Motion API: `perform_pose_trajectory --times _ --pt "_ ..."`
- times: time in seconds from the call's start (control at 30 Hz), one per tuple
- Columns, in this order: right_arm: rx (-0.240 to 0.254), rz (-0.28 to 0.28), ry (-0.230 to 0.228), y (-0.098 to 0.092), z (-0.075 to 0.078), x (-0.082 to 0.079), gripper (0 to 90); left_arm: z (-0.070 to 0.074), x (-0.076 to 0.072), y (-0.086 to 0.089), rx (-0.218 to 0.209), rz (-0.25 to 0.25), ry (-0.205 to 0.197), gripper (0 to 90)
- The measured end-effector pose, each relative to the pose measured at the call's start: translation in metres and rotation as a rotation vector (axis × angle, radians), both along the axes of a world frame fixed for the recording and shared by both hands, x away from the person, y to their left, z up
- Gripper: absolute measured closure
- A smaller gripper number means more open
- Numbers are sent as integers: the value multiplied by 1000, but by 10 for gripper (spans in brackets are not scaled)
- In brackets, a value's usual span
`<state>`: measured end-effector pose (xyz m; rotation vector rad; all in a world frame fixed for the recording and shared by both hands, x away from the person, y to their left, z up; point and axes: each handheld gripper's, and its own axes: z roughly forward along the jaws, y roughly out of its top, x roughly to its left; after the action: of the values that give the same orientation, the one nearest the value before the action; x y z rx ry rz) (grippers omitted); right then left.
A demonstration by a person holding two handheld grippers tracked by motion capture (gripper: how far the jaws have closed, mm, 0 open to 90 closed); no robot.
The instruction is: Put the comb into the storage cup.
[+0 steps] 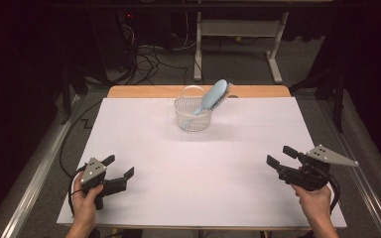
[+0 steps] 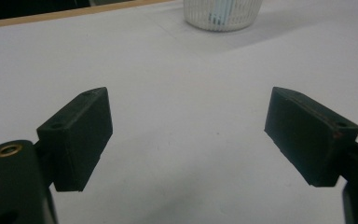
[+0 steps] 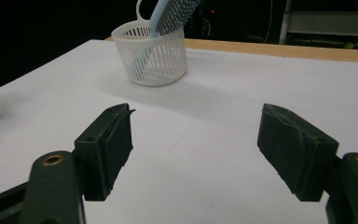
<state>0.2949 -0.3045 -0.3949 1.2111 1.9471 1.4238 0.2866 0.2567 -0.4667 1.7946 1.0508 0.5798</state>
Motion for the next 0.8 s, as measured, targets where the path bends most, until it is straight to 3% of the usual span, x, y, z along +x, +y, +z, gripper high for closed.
perform_pose_trajectory --times 0.8 --pt "15 -35 30 -12 -19 -11 257 0 0 0 -8 4 4 158"
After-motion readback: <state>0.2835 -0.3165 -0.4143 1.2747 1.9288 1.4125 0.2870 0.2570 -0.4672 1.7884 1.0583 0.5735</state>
